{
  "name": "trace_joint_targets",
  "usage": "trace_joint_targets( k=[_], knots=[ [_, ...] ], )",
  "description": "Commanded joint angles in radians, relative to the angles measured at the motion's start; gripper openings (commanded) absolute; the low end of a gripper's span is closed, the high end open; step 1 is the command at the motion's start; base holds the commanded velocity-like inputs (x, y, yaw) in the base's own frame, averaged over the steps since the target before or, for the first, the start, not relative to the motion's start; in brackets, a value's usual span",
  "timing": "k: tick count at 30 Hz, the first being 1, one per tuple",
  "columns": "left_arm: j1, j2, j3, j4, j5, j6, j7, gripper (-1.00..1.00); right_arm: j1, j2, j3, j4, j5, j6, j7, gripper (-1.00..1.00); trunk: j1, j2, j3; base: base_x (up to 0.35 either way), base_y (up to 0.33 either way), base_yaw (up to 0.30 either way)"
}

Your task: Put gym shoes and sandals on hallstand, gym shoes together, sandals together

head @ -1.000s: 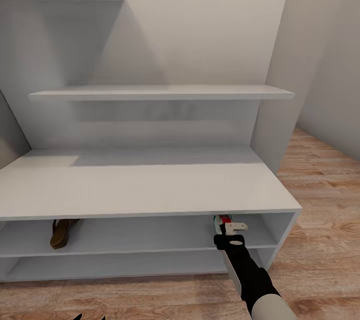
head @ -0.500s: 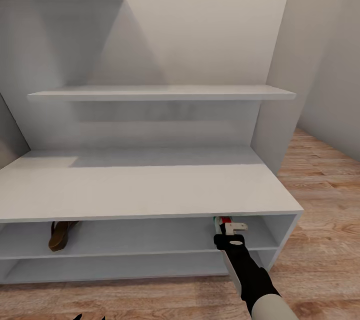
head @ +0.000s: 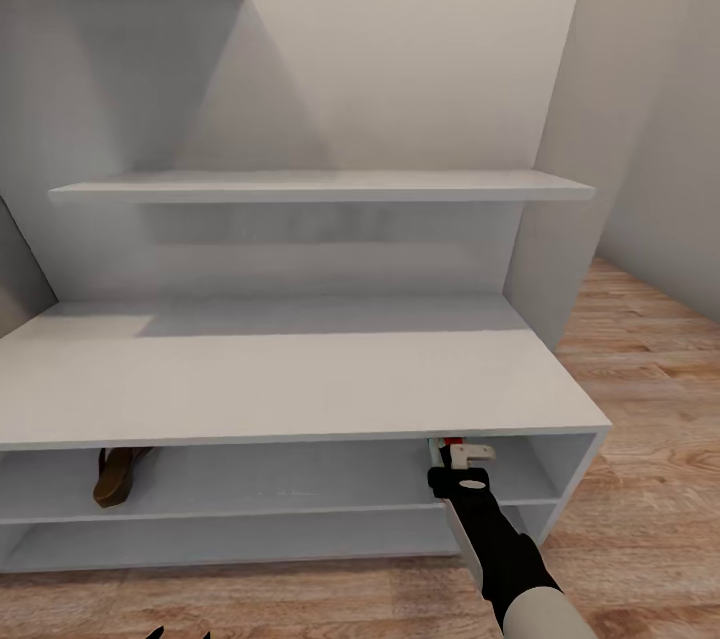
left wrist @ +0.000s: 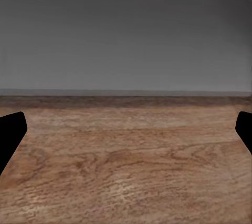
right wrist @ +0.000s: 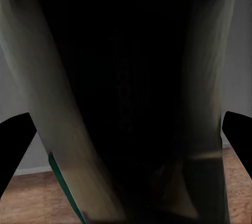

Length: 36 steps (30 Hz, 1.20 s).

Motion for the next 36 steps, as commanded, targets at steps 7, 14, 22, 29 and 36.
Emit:
trace_joint_targets(
  k=[7,14,22,29,36],
  knots=[
    [-0.001,0.0,0.002,0.001,0.009,0.002,-0.009,1.0,0.0,0.0,0.0,-0.001,0.008,0.008,-0.001,-1.0,0.0,0.0,-0.001,0.002,0.0,0.0],
    [-0.001,0.0,0.002,0.001,0.011,0.002,-0.01,1.0,0.0,0.0,0.0,-0.001,0.008,0.008,-0.001,-1.0,0.0,0.0,-0.001,0.075,0.0,0.0],
    [-0.001,0.0,0.002,0.001,0.011,0.002,-0.009,1.0,0.0,0.0,0.0,0.0,0.008,0.008,-0.001,-1.0,0.0,0.0,-0.001,0.012,0.0,0.0],
    [-0.001,0.0,0.002,0.001,0.013,0.002,-0.01,1.0,0.0,0.0,0.0,-0.001,0.008,0.008,-0.001,-1.0,0.0,0.0,-0.001,0.058,0.0,0.0],
    [-0.001,0.0,0.002,0.001,0.014,0.0,-0.01,1.0,0.0,0.0,0.0,-0.001,0.008,0.009,-0.001,-1.0,0.0,0.0,-0.001,0.106,0.0,0.0]
  ],
)
